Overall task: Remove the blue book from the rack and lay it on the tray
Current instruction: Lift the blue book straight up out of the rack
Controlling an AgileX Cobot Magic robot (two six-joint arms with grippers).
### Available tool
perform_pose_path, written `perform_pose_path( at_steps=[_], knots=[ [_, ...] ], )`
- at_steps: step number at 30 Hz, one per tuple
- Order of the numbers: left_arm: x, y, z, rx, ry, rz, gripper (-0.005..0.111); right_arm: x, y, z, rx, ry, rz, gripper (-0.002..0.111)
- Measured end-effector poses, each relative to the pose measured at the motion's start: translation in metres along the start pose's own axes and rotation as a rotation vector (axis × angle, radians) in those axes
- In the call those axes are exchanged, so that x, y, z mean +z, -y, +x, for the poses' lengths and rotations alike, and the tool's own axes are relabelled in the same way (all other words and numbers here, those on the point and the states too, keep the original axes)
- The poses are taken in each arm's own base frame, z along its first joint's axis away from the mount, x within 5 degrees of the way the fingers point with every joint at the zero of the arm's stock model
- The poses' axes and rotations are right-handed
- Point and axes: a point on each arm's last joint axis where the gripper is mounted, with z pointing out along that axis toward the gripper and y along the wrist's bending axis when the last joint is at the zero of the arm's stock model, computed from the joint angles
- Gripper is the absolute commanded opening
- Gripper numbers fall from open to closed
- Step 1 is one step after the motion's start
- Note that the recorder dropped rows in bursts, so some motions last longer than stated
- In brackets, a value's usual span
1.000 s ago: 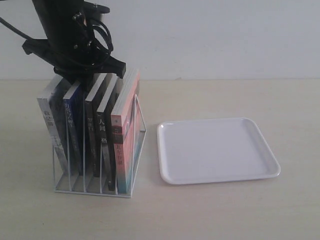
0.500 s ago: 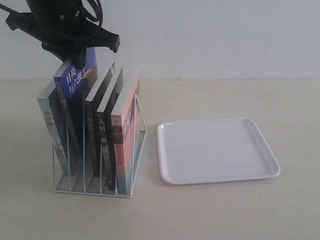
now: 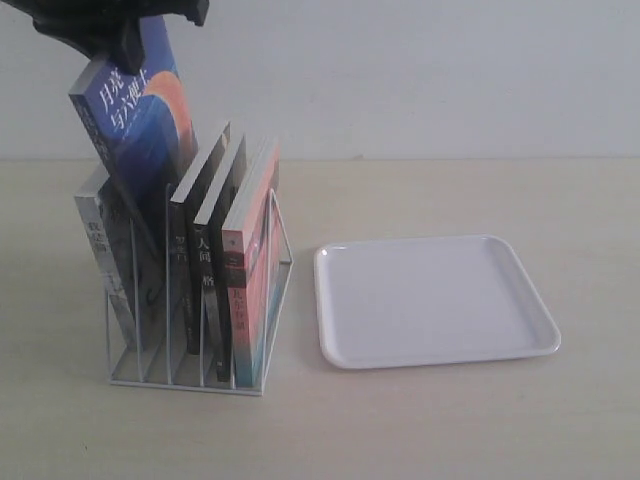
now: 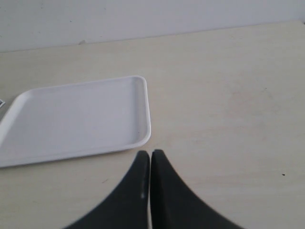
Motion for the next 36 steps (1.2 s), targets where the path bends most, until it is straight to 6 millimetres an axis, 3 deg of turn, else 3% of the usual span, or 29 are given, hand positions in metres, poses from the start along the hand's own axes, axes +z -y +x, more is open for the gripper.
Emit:
perform_pose_path(
  at_steps=[16,25,36],
  knots=[
    [-0.087,-0.031,0.013,-0.076,0.178,0.064,0.009,0.000,0.000,0.000,0.000,0.000,0.000,0.000],
    [-0.136,-0.043,0.030,-0.159,0.265,0.208,0.009,0.000,0.000,0.000,0.000,0.000,0.000,0.000],
    [-0.165,-0.055,0.047,-0.189,0.350,0.258,0.009,0.000,0.000,0.000,0.000,0.000,0.000,0.000]
  ],
)
